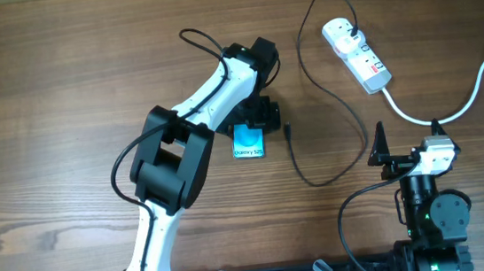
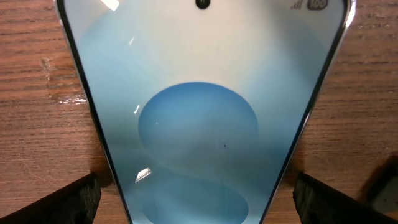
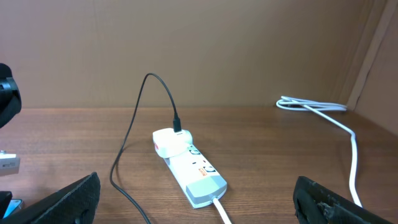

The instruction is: Plug charger to phone and switch on socket

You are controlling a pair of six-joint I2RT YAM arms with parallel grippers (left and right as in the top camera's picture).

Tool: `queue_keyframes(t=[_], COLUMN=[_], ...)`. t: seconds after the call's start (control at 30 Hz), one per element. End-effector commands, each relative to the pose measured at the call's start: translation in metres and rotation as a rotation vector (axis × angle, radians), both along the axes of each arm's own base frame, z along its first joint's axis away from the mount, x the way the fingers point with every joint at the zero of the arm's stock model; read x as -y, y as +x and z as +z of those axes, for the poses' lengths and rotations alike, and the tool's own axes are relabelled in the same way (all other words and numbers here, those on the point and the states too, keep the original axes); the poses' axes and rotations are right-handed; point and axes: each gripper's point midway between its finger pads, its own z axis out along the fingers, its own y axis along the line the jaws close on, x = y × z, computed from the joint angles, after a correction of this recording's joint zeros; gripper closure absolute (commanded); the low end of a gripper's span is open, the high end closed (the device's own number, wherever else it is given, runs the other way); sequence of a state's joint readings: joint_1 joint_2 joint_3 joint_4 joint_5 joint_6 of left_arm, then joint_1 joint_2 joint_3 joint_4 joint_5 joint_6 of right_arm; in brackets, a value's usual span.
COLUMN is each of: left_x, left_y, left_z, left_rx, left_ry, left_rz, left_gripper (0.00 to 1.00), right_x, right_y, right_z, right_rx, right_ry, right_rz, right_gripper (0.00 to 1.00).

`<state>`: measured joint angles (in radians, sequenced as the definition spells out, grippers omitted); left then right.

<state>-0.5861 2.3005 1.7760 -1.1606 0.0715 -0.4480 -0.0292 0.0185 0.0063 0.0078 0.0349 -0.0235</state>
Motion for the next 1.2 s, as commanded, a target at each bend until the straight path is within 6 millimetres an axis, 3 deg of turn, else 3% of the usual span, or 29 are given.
queue_keyframes(t=[0.0, 0.1, 0.23, 0.37, 0.6, 1.0, 1.17], left_x=[-0.013, -0.013, -0.014, -0.013, -0.013, -0.014, -0.016], left_y=[-0.017, -0.018, -0.018, -0.019, -0.018, -0.016, -0.012], left_z=[-0.035, -0.036, -0.036, -0.036, -0.036, -0.034, -0.023], left_rx=[-0.067, -0.069, -0.072, -0.073, -0.068, -0.067, -0.052], left_ry=[0.06, 0.057, 0.06, 0.06, 0.058, 0.061, 0.05], left_rz=[0.002, 0.004, 0.006, 0.007, 0.006, 0.033, 0.043], left_gripper=[0.0, 0.02, 0.12, 0.13, 0.27, 0.28, 0.28], right_x=[0.001, 0.001, 0.001, 0.001, 0.001, 0.001, 0.001], right_y=[0.0, 0.0, 0.0, 0.0, 0.0, 0.0, 0.0], right_z=[0.001, 0.001, 0.001, 0.001, 0.001, 0.001, 0.001], right_rx=[0.007, 0.007, 0.007, 0.007, 0.007, 0.007, 0.007], right_ry=[0.012, 0.012, 0.012, 0.012, 0.012, 0.012, 0.012], right_rz=[-0.005, -0.005, -0.005, -0.005, -0.005, -0.005, -0.005], right_gripper=[0.0, 0.0, 0.0, 0.0, 0.0, 0.0, 0.0])
